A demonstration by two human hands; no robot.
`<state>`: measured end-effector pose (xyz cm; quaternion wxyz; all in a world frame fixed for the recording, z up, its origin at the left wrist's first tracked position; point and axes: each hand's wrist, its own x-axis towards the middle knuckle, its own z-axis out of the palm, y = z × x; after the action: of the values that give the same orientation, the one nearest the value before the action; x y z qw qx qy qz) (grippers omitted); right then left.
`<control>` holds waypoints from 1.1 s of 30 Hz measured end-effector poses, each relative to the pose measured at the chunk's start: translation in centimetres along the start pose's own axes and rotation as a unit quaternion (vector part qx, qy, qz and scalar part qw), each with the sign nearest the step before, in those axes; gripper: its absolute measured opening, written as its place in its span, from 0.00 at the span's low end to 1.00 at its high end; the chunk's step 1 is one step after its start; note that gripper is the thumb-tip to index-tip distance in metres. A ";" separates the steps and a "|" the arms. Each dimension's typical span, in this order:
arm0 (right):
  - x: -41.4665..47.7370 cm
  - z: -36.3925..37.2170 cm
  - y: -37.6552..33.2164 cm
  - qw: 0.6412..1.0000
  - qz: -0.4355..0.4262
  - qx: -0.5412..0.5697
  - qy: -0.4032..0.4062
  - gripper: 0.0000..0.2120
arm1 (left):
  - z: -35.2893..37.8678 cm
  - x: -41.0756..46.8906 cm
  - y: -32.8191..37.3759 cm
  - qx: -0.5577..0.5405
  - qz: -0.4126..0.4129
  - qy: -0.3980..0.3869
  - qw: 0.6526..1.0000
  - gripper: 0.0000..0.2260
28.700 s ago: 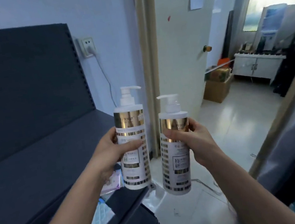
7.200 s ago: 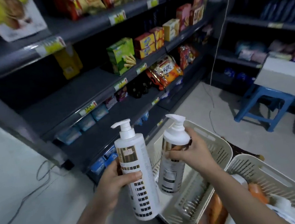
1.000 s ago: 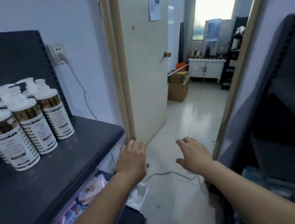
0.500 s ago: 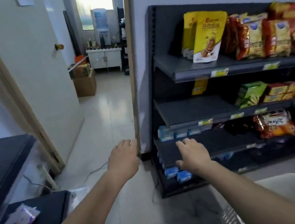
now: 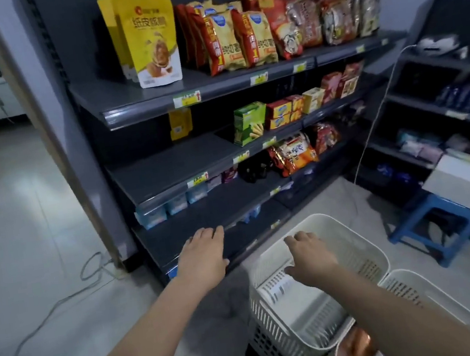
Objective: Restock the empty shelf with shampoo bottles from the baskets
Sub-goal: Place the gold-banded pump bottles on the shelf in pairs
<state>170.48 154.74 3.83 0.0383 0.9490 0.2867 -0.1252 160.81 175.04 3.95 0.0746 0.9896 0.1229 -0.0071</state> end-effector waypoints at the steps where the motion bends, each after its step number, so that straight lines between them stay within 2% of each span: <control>1: -0.2 0.5 1.4 1.000 0.009 0.005 -0.007 0.29 | 0.6 0.8 1.4 -0.001 0.010 -0.007 1.000 0.32; 8: -0.6 3.8 8.4 0.997 0.065 0.027 -0.043 0.28 | 5.1 5.1 8.8 0.014 0.062 -0.056 0.996 0.32; 12: -0.3 6.0 11.3 0.992 0.098 0.047 -0.072 0.27 | 8.3 7.4 11.8 0.012 0.085 -0.096 0.992 0.26; 20: 1.7 11.2 13.8 0.969 0.167 0.118 -0.139 0.27 | 14.9 11.5 14.0 0.027 0.115 -0.199 0.973 0.24; 28: 6.3 15.6 14.4 0.918 0.250 0.224 -0.209 0.26 | 22.2 15.6 13.5 0.035 0.134 -0.299 0.944 0.21; 33: 8.5 19.0 14.0 0.841 0.341 0.317 -0.276 0.31 | 26.0 17.2 13.2 0.019 0.092 -0.356 0.930 0.31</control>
<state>180.94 144.86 -16.68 -0.1466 0.8736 -0.1322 -0.4448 180.80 162.71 -20.38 0.0947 0.9303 -0.0035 -0.3544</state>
